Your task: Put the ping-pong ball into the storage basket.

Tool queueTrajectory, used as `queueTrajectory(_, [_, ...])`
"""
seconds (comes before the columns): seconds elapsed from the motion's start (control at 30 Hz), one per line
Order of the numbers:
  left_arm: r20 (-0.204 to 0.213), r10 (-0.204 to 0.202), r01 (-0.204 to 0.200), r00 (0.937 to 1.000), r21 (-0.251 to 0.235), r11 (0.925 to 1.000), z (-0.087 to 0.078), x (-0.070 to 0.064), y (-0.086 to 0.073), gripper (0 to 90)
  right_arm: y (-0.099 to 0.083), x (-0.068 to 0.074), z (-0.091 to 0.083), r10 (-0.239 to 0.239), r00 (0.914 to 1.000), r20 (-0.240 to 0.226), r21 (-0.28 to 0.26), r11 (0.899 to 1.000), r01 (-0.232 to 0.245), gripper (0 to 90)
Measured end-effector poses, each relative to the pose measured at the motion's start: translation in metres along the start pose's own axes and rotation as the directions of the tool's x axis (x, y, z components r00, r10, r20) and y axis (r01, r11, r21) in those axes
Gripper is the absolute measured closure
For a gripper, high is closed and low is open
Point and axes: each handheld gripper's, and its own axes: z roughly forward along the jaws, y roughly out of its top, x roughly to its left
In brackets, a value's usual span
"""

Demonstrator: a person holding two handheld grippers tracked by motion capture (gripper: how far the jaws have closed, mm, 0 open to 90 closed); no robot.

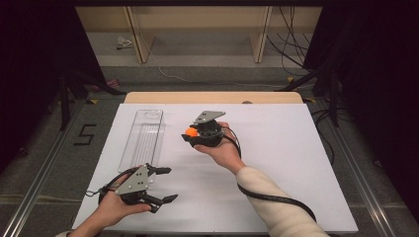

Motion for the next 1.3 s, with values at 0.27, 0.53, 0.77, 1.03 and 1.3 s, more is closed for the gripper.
queueTrajectory(0.27, [-0.001,0.003,-0.003,1.0,-0.002,1.0,0.0,0.0,0.0,19.6,0.005,0.002,0.0,-0.006,1.0,-0.004,-0.005,1.0,0.006,51.4])
queueTrajectory(0.53, [-0.002,0.002,-0.002,1.0,-0.004,1.0,0.0,0.0,0.001,19.6,0.007,0.004,0.001,-0.006,1.0,-0.007,-0.001,1.0,0.006,51.5])
queueTrajectory(0.77, [-0.003,0.002,-0.003,1.0,-0.004,1.0,0.0,0.0,0.001,19.7,0.009,0.006,0.003,-0.009,0.9999,-0.011,0.001,1.0,0.009,51.5])
queueTrajectory(1.03, [0.001,0.003,-0.003,1.0,-0.001,1.0,0.0,0.0,0.001,19.7,0.013,0.008,0.004,-0.016,0.9998,-0.014,-0.002,1.0,0.016,51.5])
queueTrajectory(1.3, [0.002,0.006,-0.006,1.0,0.002,1.0,0.001,-0.001,0.001,19.7,0.017,0.009,0.005,-0.022,0.9996,-0.019,-0.001,1.0,0.022,51.5])
